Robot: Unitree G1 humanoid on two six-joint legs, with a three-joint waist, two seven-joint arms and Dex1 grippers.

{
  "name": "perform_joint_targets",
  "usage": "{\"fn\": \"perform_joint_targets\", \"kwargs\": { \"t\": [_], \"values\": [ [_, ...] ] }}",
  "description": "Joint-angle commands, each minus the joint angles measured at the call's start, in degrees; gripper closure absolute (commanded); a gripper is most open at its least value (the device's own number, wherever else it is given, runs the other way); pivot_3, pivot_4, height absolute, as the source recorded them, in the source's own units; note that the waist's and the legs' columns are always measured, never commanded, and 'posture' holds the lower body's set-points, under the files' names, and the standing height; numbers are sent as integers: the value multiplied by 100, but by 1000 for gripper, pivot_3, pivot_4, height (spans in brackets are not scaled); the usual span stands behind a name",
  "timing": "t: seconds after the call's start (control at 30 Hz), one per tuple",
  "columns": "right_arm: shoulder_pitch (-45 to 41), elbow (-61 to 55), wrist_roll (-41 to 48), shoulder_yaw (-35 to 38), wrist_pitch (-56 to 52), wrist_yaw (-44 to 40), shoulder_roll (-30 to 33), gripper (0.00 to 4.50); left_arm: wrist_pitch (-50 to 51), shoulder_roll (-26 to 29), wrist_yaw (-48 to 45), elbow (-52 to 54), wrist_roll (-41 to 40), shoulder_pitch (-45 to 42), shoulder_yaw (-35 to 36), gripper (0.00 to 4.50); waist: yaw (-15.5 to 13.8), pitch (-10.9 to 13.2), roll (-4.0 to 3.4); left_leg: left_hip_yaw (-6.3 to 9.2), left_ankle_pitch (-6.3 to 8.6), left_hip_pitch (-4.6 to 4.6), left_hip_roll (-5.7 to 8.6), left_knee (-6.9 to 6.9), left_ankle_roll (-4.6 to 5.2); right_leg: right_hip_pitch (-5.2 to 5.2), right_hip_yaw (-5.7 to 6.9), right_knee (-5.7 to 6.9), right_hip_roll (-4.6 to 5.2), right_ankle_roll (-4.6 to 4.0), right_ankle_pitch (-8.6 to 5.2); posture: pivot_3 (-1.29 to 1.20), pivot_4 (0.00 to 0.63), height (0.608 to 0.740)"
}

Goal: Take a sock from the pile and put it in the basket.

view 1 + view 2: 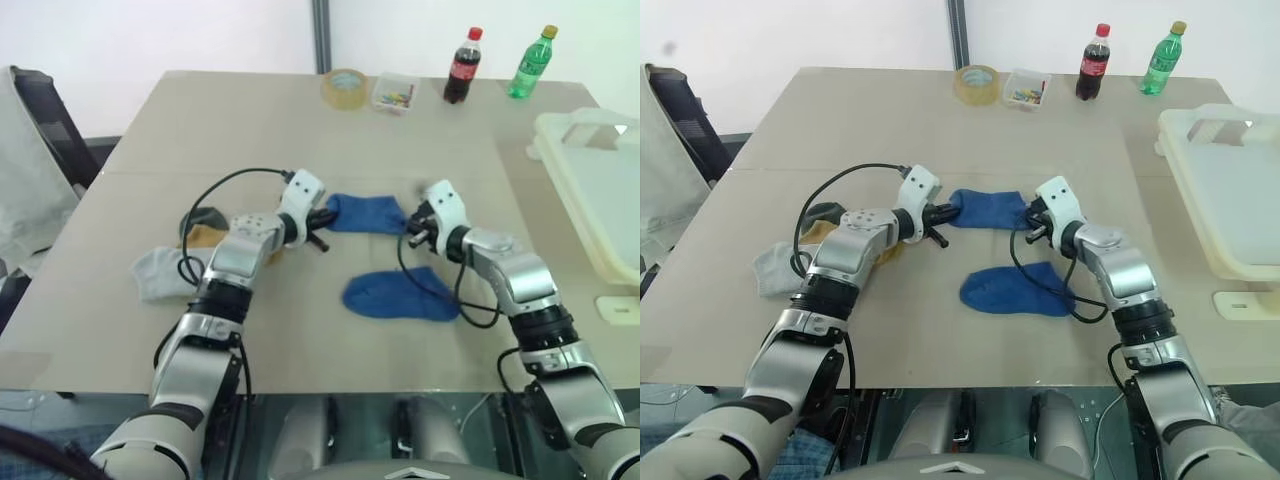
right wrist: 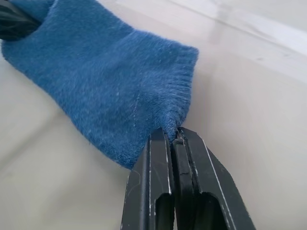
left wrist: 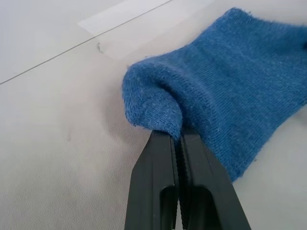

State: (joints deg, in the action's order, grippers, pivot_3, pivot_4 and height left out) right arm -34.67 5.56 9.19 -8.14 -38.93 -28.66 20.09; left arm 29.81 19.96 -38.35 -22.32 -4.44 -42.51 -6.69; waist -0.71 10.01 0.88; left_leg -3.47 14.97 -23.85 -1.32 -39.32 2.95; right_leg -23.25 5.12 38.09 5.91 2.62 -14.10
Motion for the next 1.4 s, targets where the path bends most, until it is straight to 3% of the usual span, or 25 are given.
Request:
{"fn": "perform_joint_targets", "kwargs": {
  "t": [0.03,0.3,0.57,0.87,1.4],
  "values": [
    [0,-885,268,328,-308,-93,127,4447,889,-193,-50,1260,-568,256,185,4500,15,1,0,0,0,-1,-1,0,0,-1,-1,0,0,0,0,0,150,735],
    [763,-3259,1445,1135,-2346,-439,953,4447,3532,-580,250,4642,-2552,1362,968,4500,2,1,-1,9,0,-48,-10,2,0,-33,4,-15,2,0,0,0,150,735],
    [1892,-5074,2642,1964,-3853,-681,1876,4447,3999,-30,787,6104,-2767,2723,633,4500,-13,1,-1,17,7,-4,-15,3,10,0,6,-4,-5,-3,-1,0,150,735],
    [2037,-5444,3007,2183,-4480,-264,1854,4447,3668,75,1256,6378,-2631,3237,156,4500,-21,1,0,13,15,3,-13,0,24,7,-6,-10,-7,-4,-1,0,150,735],
    [2355,-5146,2746,1733,-4034,269,1909,4447,3175,320,1427,5792,-2331,2950,-211,4500,-16,2,1,12,16,2,-11,3,26,4,-5,-13,-8,-3,-2,0,150,735]
  ]
}}
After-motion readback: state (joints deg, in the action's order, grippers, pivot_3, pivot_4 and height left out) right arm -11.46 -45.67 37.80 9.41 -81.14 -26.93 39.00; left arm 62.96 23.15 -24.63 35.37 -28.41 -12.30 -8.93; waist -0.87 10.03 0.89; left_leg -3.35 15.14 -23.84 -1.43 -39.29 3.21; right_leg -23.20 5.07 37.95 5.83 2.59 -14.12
